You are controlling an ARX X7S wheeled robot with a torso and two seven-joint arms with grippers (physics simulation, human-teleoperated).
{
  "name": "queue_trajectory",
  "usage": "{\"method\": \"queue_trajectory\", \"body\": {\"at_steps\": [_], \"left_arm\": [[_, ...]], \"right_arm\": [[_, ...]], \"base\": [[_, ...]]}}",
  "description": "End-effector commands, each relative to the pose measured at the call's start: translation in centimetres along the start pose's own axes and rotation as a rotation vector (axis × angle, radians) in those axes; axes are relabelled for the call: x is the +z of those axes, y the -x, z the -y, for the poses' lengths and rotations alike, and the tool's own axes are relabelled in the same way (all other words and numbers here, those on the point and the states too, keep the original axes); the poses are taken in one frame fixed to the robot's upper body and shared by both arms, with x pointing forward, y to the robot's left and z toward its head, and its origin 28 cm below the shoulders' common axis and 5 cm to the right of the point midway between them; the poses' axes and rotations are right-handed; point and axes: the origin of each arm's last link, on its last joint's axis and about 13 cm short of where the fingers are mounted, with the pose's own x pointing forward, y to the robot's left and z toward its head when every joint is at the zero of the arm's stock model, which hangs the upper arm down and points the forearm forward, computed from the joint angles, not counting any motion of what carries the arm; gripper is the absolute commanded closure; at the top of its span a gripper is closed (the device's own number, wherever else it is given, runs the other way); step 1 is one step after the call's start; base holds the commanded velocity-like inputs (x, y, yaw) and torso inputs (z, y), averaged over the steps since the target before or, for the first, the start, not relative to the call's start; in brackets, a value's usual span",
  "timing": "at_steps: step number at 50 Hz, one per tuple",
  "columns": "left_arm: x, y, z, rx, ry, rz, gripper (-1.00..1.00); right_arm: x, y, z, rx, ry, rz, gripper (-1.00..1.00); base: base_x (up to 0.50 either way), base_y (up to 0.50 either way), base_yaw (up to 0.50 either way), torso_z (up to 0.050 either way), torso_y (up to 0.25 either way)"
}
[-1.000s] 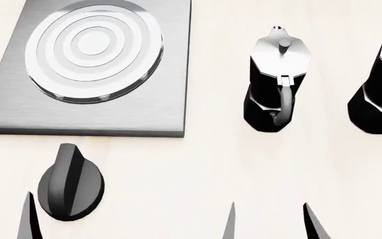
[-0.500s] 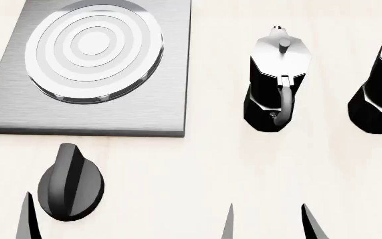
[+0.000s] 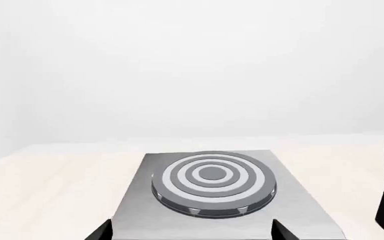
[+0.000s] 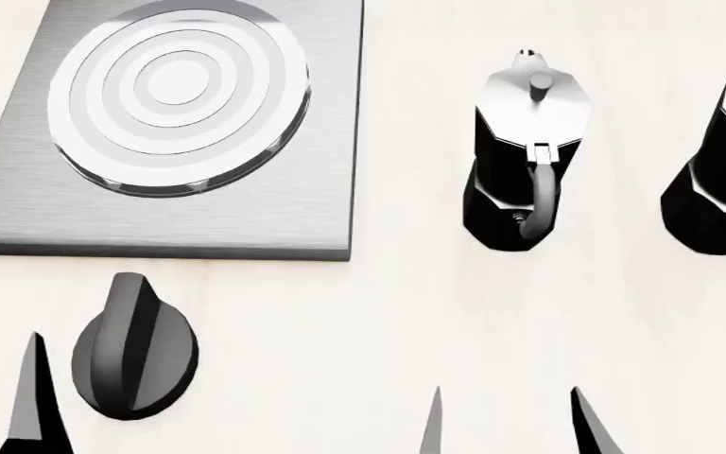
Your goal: Turn off the stove.
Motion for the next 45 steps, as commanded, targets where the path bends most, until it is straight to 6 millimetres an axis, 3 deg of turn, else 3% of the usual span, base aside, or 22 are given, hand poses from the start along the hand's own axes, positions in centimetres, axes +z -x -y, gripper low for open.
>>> {"method": "queue_trajectory", "body": {"at_steps": [1,10,14,28,45], "left_arm": [[3.0,-1.0,0.4,-0.060,-0.037,0.143,-1.00],[3.6,-0.8,0.8,-0.089,-0.063,0.223,-1.00],[3.1,-0.3,1.0,-0.068,-0.190,0.290,-1.00],[3.2,-0.3,1.9,-0.148,-0.111,0.268,-1.00],[2.5,-1.8,3.0,-0.212,-0.073,0.245,-1.00]], "right_arm": [[0.0,0.0,0.0,0.002,-0.001,-0.002,-1.00],[-0.1,0.0,0.0,0.004,0.000,-0.005,-1.00],[-0.1,0.1,0.0,0.006,-0.001,-0.005,-1.00],[-0.2,0.1,0.0,0.011,-0.004,-0.010,-1.00],[-0.3,0.0,0.0,0.014,-0.005,-0.014,-1.00]], "base": [[0.00,0.00,0.00,0.000,0.000],[0.00,0.00,0.00,0.000,0.000],[0.00,0.00,0.00,0.000,0.000],[0.00,0.00,0.00,0.000,0.000],[0.00,0.00,0.00,0.000,0.000]]}}
